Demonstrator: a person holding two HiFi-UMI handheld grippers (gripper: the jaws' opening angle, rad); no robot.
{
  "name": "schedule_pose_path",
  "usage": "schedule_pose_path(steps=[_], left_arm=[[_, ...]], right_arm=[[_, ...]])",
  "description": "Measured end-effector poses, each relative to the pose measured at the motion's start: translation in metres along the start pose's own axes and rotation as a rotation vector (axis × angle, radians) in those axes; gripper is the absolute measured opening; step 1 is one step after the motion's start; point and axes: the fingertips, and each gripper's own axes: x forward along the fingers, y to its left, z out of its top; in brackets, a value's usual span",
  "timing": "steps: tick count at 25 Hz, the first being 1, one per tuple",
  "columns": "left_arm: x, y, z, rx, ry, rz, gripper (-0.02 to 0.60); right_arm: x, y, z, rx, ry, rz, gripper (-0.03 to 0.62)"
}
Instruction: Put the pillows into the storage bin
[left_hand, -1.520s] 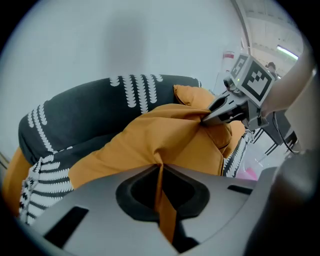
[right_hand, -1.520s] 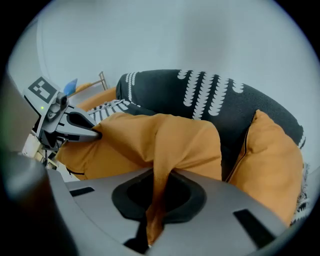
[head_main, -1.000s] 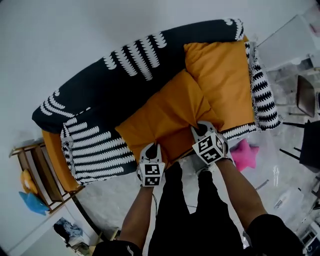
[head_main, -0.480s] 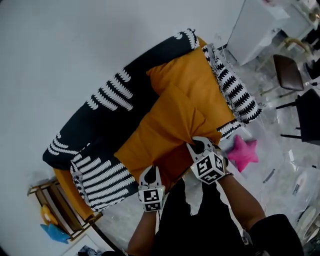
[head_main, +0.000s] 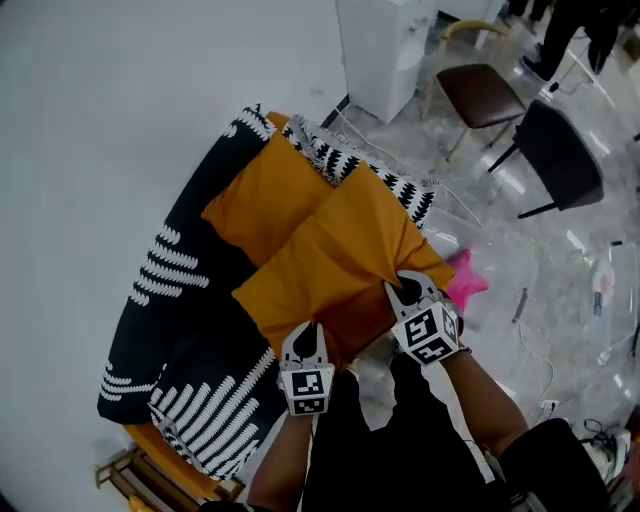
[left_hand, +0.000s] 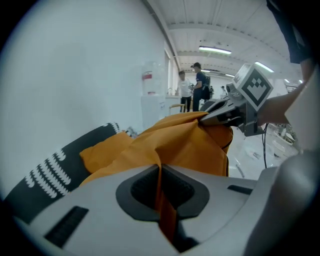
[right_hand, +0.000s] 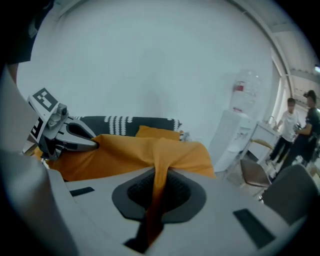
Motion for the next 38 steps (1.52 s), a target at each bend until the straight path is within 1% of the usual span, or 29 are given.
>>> schedule_pose_path(steps=[4,9,13,16,21,24,28,32,35,37,38], left_arm=[[0.040,-0.074,0.039,0.139,-0.013,-0.145,0.025],[0.083,-0.177,0.066,0.307,-0.012,-0.314,0.025],[0.112,-0.258,0.073,0.400,0.000,-0.446,0.025],[0.129,-0.310,0.073,0.463,0.021,-0.548,0.025],[0.152,-0.387,0.070,0.561,0.037,-0.666,0.025],[0.165,-0.423,0.058,0.619,0.052,-0.716,0.025],[0.181,-0.451,0.043,0.664,0.084,-0.753,0.025],[0.199,-0.468,0.036,0.686,0.104,-0.747,0.025],[0.212,-0.470,0.034,0.698,0.114,-0.740,0.026],[0.225,-0.468,0.031,0.680,0.136,-0.732,0.034],[0.233,-0.466,0.029,0.660,0.154,-0.722,0.045]], right_arm=[[-0.057,-0.064,-0.056,0.135,0.024,-0.150,0.034],[-0.127,-0.124,-0.135,0.279,0.055,-0.296,0.034],[-0.178,-0.160,-0.200,0.401,0.089,-0.410,0.034],[-0.211,-0.178,-0.243,0.492,0.118,-0.487,0.035],[-0.251,-0.197,-0.309,0.616,0.154,-0.575,0.035],[-0.264,-0.200,-0.349,0.691,0.174,-0.610,0.037],[-0.268,-0.200,-0.389,0.772,0.190,-0.625,0.038],[-0.264,-0.209,-0.415,0.812,0.182,-0.628,0.040],[-0.253,-0.215,-0.428,0.831,0.171,-0.615,0.046],[-0.243,-0.220,-0.437,0.860,0.178,-0.584,0.054],[-0.238,-0.222,-0.444,0.878,0.188,-0.567,0.071]])
